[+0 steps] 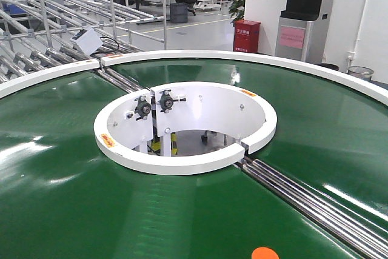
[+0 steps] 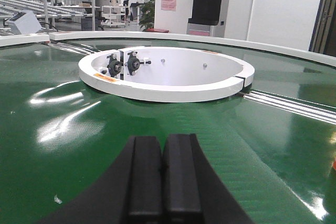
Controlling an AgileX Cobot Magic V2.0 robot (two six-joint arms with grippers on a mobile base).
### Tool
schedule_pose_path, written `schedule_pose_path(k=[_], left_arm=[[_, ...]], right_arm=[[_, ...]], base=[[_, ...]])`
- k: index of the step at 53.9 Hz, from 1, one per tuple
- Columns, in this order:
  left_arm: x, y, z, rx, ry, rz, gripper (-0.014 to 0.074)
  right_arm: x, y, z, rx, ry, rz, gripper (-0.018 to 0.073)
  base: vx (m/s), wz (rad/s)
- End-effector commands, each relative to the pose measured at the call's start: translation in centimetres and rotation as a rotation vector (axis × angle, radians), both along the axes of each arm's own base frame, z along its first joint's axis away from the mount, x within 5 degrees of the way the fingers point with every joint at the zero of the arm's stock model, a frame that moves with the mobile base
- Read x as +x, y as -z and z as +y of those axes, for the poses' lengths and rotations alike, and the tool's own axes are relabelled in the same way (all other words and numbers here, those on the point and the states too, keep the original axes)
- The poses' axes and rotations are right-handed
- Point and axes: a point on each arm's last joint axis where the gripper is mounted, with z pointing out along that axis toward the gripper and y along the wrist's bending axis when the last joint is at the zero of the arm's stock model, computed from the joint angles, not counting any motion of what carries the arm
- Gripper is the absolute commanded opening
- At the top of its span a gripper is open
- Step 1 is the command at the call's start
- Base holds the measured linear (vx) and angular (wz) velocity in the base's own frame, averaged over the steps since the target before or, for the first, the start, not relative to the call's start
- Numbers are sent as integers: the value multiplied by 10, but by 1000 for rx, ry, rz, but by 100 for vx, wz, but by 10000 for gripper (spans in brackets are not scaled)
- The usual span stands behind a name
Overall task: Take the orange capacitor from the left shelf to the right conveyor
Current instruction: 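Open the right gripper and withdraw it from the capacitor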
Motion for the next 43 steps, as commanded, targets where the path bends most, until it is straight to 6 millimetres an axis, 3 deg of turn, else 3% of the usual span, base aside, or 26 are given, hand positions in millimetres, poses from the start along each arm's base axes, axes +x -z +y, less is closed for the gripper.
schedule_pose_path(k=[1, 17, 24, 38, 43], left_arm=[[-2, -18, 1, -37, 4, -111, -6], [-2, -18, 1, -37, 4, -111, -6], [-2, -18, 1, -37, 4, -111, -6], [-2, -18, 1, -37, 4, -111, -6], [-2, -18, 1, -37, 4, -111, -6]], right_arm=[[0, -15, 2, 9, -27, -89, -12], [-7, -3, 3, 40, -60, -75, -12], [-15, 27, 3, -8, -95, -125, -12], [-33, 102, -16, -11, 121, -141, -12], [-41, 115, -18, -30, 139, -153, -12]], base=[[0, 0], [0, 0], [0, 0], [0, 0], [0, 0]])
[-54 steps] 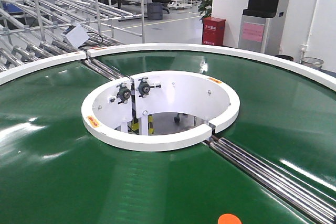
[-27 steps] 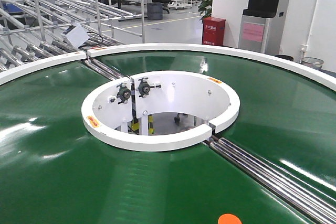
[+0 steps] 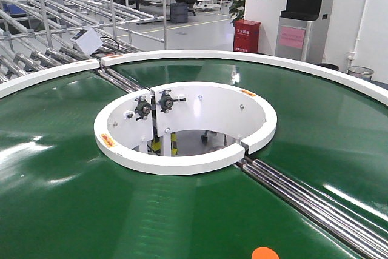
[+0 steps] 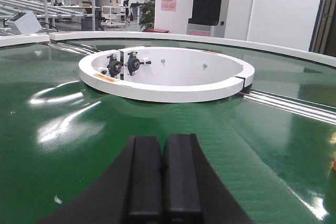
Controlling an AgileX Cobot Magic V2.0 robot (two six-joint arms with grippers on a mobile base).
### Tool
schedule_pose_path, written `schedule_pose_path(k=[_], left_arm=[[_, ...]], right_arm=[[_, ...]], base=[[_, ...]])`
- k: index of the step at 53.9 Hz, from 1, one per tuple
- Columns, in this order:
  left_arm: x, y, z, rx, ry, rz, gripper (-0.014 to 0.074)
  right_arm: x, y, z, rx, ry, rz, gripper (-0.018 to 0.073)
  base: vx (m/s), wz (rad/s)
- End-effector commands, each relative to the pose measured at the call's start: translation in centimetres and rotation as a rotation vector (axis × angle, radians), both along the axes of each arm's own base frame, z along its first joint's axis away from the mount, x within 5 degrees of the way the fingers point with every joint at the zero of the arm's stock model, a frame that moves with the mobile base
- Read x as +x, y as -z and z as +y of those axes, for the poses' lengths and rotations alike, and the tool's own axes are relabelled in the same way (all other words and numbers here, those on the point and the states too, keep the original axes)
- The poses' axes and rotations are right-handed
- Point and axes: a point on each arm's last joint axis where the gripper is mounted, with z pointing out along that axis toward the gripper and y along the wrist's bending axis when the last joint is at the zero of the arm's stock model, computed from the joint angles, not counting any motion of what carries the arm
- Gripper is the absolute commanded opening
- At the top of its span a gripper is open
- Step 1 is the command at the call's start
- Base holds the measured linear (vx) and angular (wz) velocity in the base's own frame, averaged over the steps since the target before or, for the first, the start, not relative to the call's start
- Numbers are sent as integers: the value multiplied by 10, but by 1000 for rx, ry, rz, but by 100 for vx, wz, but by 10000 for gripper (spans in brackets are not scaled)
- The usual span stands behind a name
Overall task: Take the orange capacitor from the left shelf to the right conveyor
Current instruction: 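Open the right gripper and withdraw it from the capacitor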
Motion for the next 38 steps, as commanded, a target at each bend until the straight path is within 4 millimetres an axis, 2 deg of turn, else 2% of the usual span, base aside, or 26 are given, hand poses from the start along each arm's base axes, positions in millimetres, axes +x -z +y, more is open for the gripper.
schedule_pose_path(k=[1, 38], left_arm=[[-2, -18, 1, -37, 4, -111, -6], [-2, -17, 0, -36, 5, -106, -6]], right_arm=[[-4, -2, -1, -32, 18, -98, -12], [-4, -1, -2, -35, 23, -93, -12]], base=[[0, 0], [0, 0]])
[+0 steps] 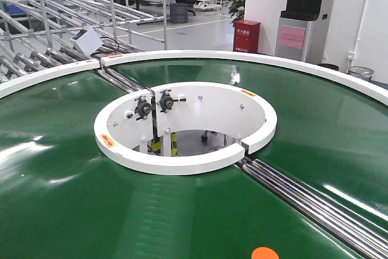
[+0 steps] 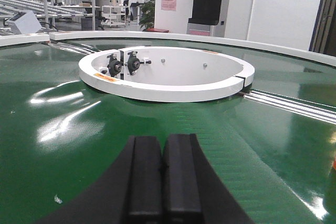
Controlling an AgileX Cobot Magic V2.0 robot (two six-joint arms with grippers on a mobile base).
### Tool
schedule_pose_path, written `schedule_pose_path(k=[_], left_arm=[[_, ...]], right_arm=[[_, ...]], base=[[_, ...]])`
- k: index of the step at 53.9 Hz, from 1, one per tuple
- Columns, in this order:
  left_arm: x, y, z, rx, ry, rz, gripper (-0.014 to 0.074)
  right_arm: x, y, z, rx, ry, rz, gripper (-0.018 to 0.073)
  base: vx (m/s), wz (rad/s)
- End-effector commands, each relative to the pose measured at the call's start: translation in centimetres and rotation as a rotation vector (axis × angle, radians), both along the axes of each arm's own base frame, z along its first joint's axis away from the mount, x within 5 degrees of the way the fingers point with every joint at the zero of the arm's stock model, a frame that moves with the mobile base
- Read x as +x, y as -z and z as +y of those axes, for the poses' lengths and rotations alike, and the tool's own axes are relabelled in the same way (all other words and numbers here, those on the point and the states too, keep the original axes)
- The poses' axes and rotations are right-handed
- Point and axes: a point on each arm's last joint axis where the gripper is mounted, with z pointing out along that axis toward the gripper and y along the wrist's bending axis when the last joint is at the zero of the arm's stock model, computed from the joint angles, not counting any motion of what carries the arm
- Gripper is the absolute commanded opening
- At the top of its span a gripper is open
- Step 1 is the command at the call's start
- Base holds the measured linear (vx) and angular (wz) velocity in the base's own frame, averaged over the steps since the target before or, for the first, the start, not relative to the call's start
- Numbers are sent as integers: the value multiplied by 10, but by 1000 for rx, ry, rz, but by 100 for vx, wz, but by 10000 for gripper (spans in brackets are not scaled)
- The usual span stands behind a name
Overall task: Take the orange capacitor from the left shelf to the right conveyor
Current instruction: 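Open the right gripper and withdraw it from the capacitor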
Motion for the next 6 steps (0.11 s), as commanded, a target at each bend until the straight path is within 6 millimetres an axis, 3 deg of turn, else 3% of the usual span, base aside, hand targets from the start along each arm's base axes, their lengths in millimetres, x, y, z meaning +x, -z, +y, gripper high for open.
schedule_pose_path(k=[1, 6], left_arm=[[-2, -17, 0, -36, 4, -107, -6], [-2, -17, 0, -36, 4, -107, -6]], right_arm=[[1, -4, 0, -5, 5, -77, -12], [1, -4, 0, -5, 5, -77, -12]], base=[[0, 0], [0, 0]])
